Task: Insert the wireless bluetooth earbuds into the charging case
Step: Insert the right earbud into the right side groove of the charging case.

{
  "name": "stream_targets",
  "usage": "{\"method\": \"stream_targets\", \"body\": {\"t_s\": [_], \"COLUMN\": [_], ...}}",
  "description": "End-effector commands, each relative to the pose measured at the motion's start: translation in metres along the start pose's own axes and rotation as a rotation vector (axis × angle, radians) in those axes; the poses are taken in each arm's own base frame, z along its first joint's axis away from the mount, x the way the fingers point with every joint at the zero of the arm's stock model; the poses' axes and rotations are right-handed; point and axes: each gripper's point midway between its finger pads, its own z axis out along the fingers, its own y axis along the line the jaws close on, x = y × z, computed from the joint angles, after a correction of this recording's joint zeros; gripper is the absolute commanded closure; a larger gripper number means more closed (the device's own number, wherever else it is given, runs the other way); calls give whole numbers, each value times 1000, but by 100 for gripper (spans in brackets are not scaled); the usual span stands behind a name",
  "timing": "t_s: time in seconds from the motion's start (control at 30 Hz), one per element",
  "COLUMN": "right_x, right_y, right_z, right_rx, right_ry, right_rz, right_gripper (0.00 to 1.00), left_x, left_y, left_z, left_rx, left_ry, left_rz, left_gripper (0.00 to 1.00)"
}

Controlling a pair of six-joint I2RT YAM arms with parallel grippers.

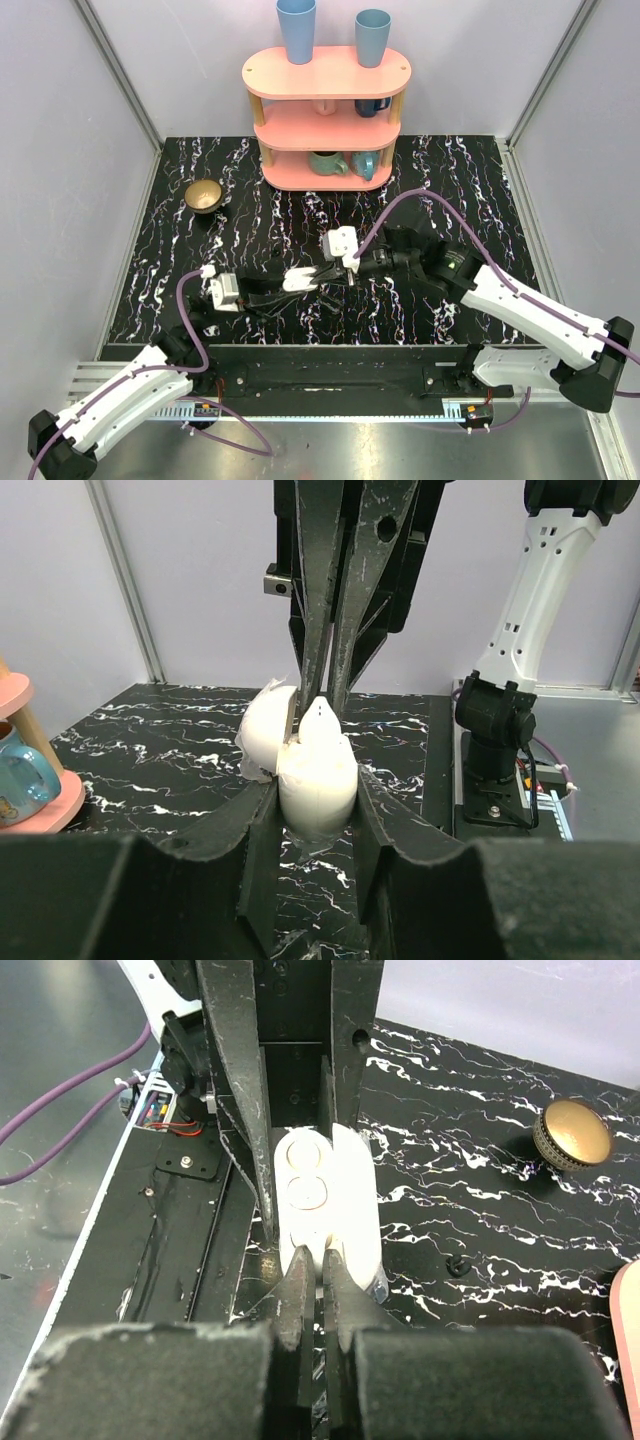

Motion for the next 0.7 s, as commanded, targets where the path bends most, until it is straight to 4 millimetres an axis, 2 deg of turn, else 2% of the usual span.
{"method": "stream_targets", "body": {"t_s": [0.0,0.27,0.57,0.67], "right_x": [18,29,28,31], "right_y": [2,0,0,0], "right_z": [6,8,6,10], "right_rx": [4,36,46,37], "right_ry": [109,160,164,170], "right_rz": [27,43,37,58], "right_gripper": [100,100,100,95], "left_x": [-42,-45,-51,-53], "left_y": [5,13,20,21], "left_z": [2,-3,-10,-11], "left_rx": [-35,-95,-160,-164], "left_ry": [-135,-156,-198,-201], "left_rz": [86,99,117,118], "left_gripper": [100,100,100,100]}}
